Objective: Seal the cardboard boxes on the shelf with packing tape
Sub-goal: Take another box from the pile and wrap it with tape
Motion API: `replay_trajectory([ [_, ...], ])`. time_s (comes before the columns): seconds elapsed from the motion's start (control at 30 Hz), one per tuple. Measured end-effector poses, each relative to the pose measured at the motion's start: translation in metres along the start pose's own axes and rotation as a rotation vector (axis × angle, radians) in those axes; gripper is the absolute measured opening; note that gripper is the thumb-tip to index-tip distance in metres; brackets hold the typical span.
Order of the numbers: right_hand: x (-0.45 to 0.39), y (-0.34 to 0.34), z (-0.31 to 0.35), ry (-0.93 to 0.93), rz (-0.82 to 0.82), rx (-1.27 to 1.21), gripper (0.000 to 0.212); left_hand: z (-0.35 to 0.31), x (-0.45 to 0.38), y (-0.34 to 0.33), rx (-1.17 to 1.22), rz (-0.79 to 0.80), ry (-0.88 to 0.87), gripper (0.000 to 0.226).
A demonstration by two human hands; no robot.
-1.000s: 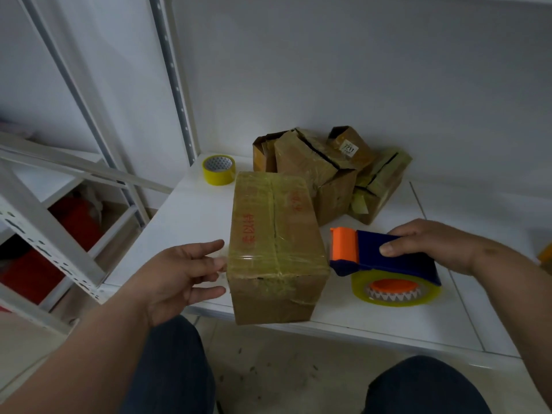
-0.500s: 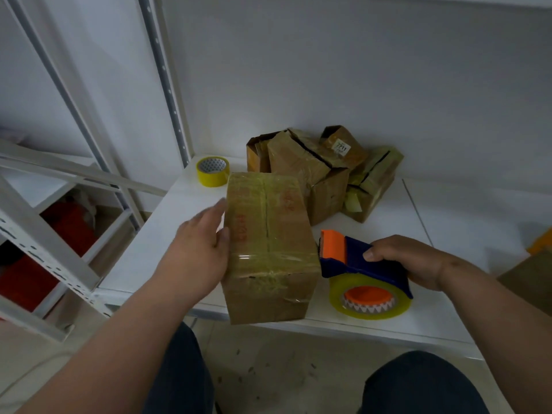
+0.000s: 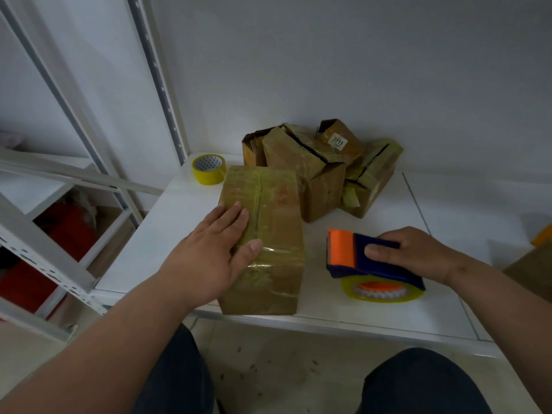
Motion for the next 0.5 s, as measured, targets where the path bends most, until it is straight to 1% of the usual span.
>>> replay_trajectory([
  [0.07, 0.005, 0.004, -0.012, -0.028, 0.008, 0.059, 0.099, 0.004, -0.002, 0.001, 0.038, 0.01, 0.001, 0.08],
  [0.1, 0.008, 0.007, -0.017, -0.042, 0.0, 0.067, 0.1, 0.004, -0.003, 0.0, 0.049, 0.014, -0.004, 0.08],
  [0.13, 0.01, 0.009, -0.02, -0.05, -0.011, 0.062, 0.095, 0.004, -0.004, 0.0, 0.055, 0.014, -0.01, 0.079],
  [0.23, 0.01, 0.011, -0.014, -0.041, -0.033, 0.094, 0.065, 0.003, -0.005, -0.003, 0.074, -0.011, -0.014, 0.078],
  [0.27, 0.007, 0.011, -0.009, -0.034, -0.033, 0.149, 0.062, 0.003, -0.005, -0.003, 0.08, -0.018, -0.016, 0.078],
  [0.4, -0.008, 0.005, 0.02, -0.031, 0.012, 0.398, 0.077, 0.004, -0.004, -0.005, 0.103, -0.025, -0.027, 0.078],
  [0.5, -0.019, -0.005, 0.039, -0.051, 0.057, 0.497, 0.075, 0.006, -0.005, -0.007, 0.117, -0.034, -0.025, 0.079],
])
Point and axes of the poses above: each hand's wrist, its own x-axis away from the middle knuckle, its own y-axis out of the back of the hand, z = x × y, the point moved 1 cm from there along -x, towards the middle knuckle, and after that the axes turned 2 degrees about -z, right-handed, at the moved point
